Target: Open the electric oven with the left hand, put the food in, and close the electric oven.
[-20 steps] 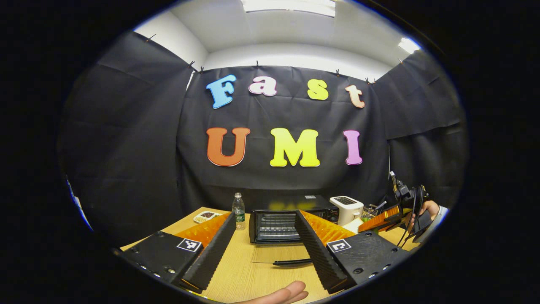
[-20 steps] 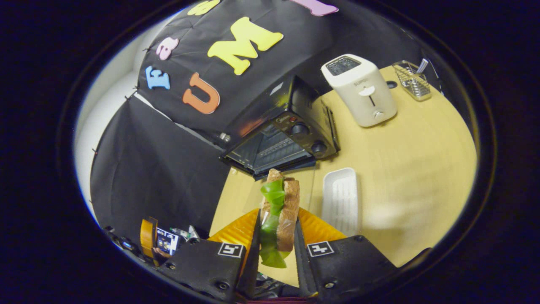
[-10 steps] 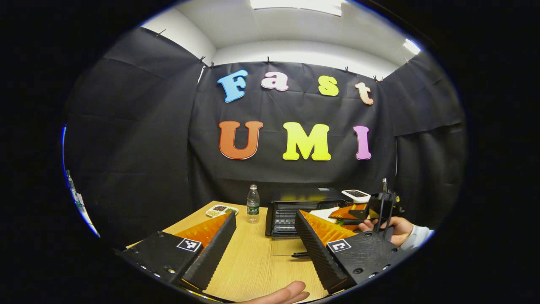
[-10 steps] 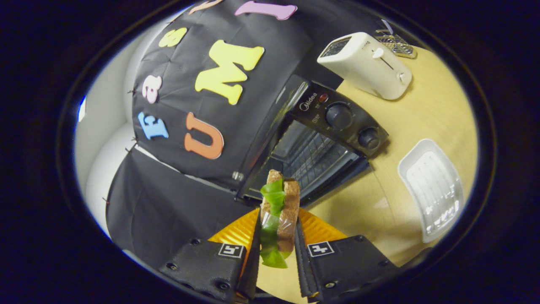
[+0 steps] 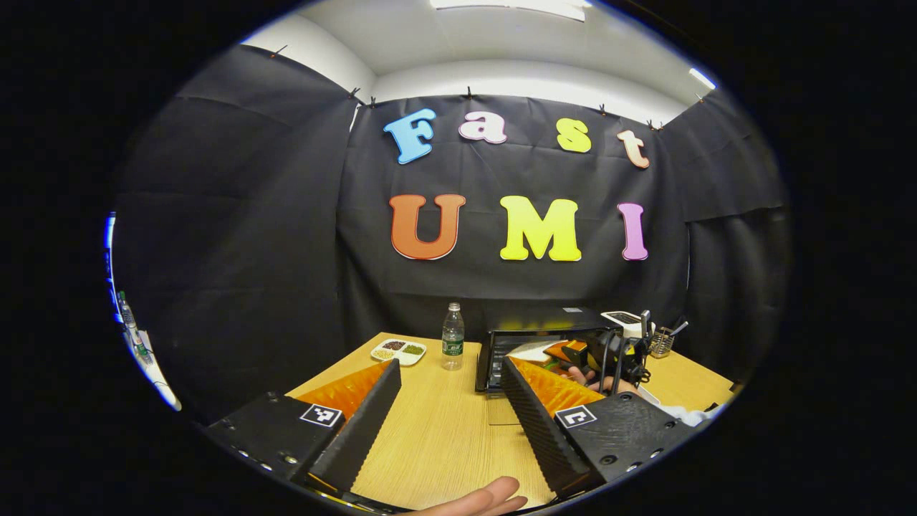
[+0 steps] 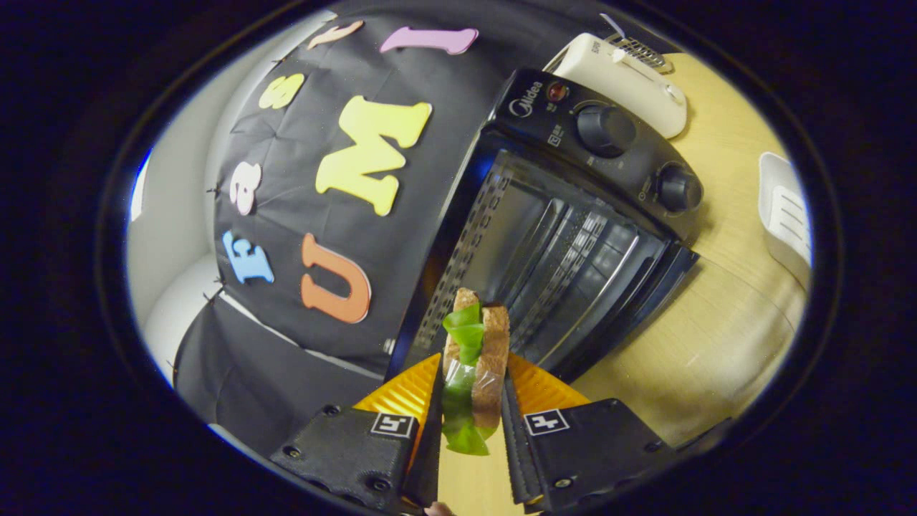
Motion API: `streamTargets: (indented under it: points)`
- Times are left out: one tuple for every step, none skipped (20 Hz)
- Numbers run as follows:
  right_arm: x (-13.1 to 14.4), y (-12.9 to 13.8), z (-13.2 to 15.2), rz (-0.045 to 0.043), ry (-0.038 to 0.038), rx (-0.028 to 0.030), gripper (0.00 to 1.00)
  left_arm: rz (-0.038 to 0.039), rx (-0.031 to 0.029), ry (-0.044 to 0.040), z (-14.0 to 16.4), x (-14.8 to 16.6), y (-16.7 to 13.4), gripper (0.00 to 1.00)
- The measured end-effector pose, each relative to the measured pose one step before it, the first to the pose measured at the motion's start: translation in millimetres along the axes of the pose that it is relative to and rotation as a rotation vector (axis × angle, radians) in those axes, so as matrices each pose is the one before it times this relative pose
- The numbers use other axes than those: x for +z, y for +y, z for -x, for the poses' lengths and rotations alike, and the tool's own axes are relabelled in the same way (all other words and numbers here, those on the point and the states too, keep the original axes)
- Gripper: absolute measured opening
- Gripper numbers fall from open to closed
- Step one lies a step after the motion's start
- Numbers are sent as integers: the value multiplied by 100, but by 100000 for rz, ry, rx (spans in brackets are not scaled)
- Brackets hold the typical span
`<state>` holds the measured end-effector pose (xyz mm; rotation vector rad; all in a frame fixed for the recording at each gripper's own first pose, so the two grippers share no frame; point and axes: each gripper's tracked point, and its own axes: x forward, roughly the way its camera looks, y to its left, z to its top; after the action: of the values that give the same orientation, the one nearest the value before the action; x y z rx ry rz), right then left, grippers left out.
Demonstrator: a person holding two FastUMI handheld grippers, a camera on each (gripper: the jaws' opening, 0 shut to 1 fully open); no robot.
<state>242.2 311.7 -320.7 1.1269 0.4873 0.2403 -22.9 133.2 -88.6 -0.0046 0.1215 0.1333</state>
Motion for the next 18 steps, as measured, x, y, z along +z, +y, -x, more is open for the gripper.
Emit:
streamTargets:
  points:
    - [664,-258,-844,654,-4552,-1073,42,-109,-284,-372,-18,74,153,93]
    - [486,-398,-823,1730,-3033,-1439,42,-195,-265,-270,-9,99,-74,93]
    - [139,-401,-715,1823,-1759,-1296,42,-74,-328,-69,-145,-53,-67,92]
    - [169,-350,-851,1827,-2223,-1529,42,98,-498,-96,-143,-24,-176,92]
    - [143,-321,-917,1925,-1898,-1215,42,183,-725,338,-150,-159,-211,92]
    - [26,-236,-854,1919,-1679,-1277,42,224,-354,621,-135,-271,-161,92]
    - [-82,-172,-844,2806,-558,-1334,42,12,-368,643,-57,-179,-50,92]
    - [-242,-135,-574,3401,301,-1250,42,-153,-201,765,-110,-226,-230,92]
    - [-54,-108,-325,2031,-136,-565,32,-138,-134,514,-106,-245,-39,92]
    - [101,-66,-275,1012,-932,-531,42,-5,-339,292,-151,-145,-159,93]
    - [-62,-170,-161,1129,51,-1055,44,30,-623,284,-21,-80,-259,93]
    - [-167,-116,-60,934,543,-649,45,-32,-492,172,-51,-75,-163,92]
    - [-95,-66,-6,-221,270,-499,47,-183,-357,-337,-62,23,-109,93]
    - [67,3,-1,50,-142,-659,48,-218,-349,-231,-29,-30,-97,92]
    - [-44,-21,-33,1207,171,-624,51,-56,-343,175,-78,-137,-88,92]
    - [-155,85,56,2154,487,-195,39,-52,-405,257,-32,-172,-107,92]
    - [-173,177,-61,2930,1141,81,57,-96,-217,16,44,-29,-22,92]
    - [-401,111,53,3374,2324,-174,47,-36,155,8,13,-114,105,93]
